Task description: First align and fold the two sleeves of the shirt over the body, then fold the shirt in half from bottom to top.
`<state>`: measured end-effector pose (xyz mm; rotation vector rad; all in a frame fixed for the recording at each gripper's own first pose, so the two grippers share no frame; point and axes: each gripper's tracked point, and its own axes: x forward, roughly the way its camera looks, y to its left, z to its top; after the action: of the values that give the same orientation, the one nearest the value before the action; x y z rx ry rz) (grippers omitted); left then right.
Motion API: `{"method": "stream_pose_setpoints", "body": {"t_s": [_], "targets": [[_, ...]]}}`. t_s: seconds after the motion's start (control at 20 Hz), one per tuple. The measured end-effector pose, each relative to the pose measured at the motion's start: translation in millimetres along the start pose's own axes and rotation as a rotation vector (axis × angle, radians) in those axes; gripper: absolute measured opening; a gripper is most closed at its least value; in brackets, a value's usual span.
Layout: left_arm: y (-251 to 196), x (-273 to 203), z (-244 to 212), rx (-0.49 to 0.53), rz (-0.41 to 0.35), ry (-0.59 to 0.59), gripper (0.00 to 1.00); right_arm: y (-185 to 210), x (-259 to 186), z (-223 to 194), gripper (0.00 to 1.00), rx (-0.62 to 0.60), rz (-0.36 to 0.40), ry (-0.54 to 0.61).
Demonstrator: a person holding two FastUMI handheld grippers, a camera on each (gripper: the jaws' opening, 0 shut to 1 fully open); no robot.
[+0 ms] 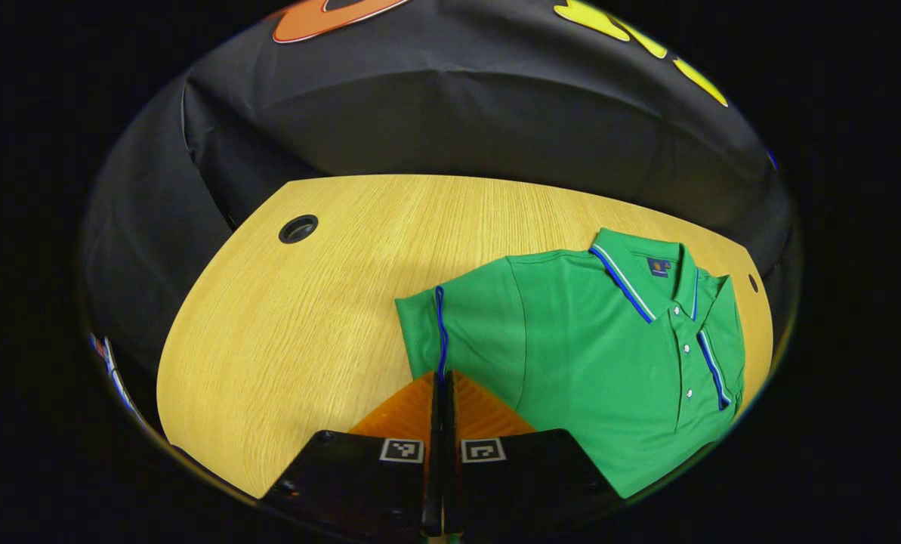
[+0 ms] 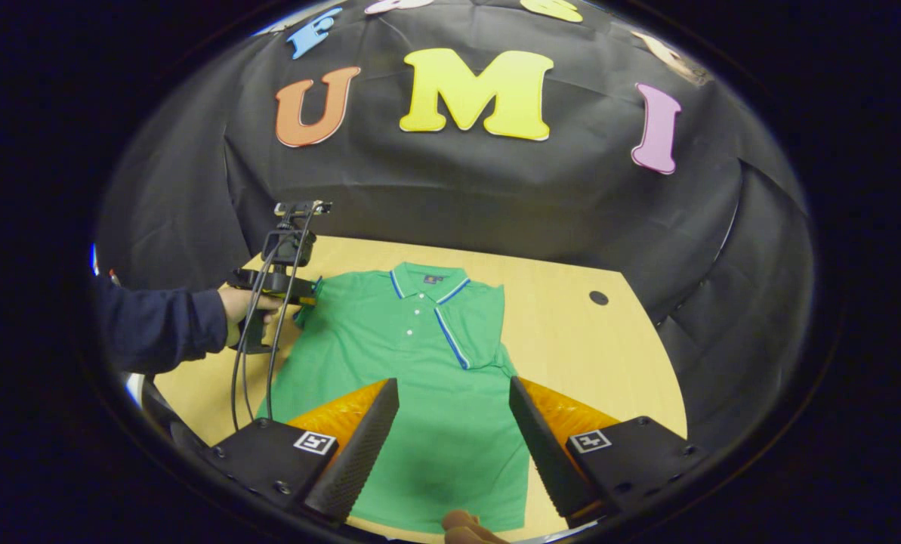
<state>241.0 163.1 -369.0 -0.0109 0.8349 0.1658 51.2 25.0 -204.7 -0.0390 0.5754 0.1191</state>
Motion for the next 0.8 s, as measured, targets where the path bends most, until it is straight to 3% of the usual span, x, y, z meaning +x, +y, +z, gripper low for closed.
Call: {"method": "stream_pose_setpoints", "body": {"t_s": [0.2,0.45,0.8], "targets": [[-0.1,-6.1,8.4,0.030,0.014,-0.019,0.03,-7.8,-4.1,0.6,0.98,-0.009,0.012,-0.008],[-23.4,-23.5,33.5,0.092,0.009,-0.072,0.03,-11.0,-9.8,14.2,0.94,0.011,0.031,-0.059],[-88.9,-36.4,41.6,0.183,-0.054,-0.099,0.03,-37.0,-15.8,10.0,0.96,0.043,0.006,-0.070]]}}
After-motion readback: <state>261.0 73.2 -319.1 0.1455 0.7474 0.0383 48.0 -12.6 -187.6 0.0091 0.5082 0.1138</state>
